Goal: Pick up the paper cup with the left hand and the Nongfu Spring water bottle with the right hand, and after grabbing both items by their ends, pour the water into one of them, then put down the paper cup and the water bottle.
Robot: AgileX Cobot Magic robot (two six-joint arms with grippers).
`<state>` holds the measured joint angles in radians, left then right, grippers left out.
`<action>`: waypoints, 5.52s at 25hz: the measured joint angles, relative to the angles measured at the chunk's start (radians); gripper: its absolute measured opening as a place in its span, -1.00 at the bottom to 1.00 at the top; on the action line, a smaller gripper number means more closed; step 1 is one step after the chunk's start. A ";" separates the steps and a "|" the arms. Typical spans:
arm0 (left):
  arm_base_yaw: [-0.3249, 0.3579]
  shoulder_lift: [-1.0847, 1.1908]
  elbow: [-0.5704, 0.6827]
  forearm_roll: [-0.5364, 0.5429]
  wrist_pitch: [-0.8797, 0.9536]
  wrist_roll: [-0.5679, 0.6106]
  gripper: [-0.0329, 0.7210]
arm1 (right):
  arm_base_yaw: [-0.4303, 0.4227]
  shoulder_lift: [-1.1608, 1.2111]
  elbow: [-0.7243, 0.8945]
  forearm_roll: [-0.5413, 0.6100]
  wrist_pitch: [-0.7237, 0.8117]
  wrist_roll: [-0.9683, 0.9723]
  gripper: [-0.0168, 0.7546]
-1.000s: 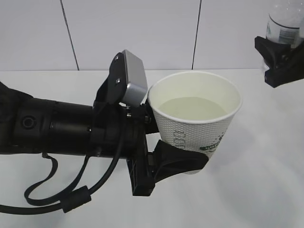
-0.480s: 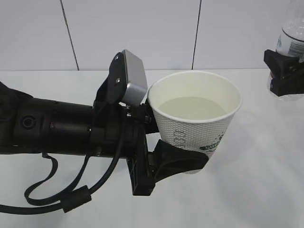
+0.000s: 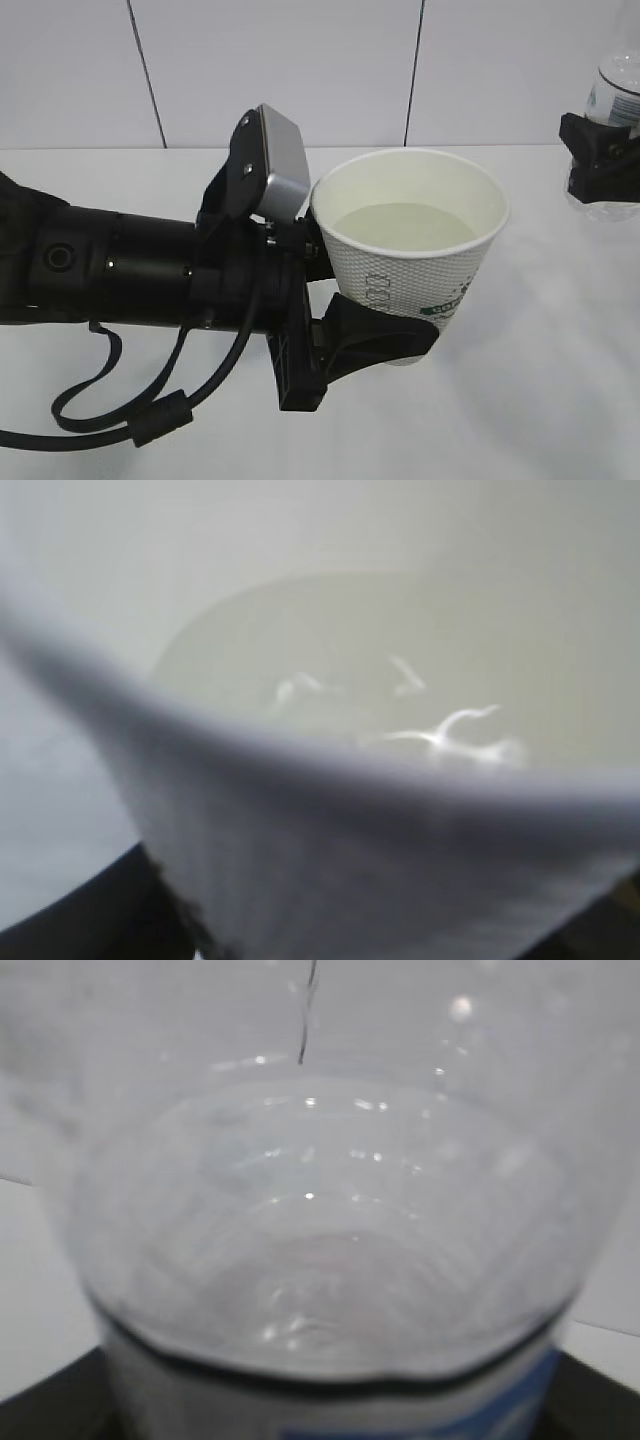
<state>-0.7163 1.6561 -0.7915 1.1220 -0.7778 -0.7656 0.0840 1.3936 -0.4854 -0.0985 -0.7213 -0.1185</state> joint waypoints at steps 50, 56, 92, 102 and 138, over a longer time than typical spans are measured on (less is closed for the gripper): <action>0.000 0.000 0.000 -0.009 0.002 0.000 0.43 | 0.000 0.314 -0.018 0.143 -0.238 0.021 0.32; 0.000 0.000 0.000 -0.009 0.004 0.000 0.43 | 0.000 0.360 -0.067 0.143 -0.244 0.021 0.32; 0.000 0.000 0.000 -0.009 0.005 0.000 0.43 | 0.000 0.728 -0.323 0.147 -0.289 0.021 0.32; 0.000 0.000 0.000 -0.009 0.005 0.000 0.43 | 0.000 0.808 -0.399 0.147 -0.291 0.021 0.32; 0.000 0.000 0.000 -0.039 -0.019 0.000 0.43 | 0.000 0.719 -0.264 0.173 -0.416 0.052 0.65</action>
<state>-0.7163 1.6561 -0.7915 1.0833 -0.7970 -0.7656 0.0840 2.1126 -0.7491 0.0743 -1.1372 -0.0663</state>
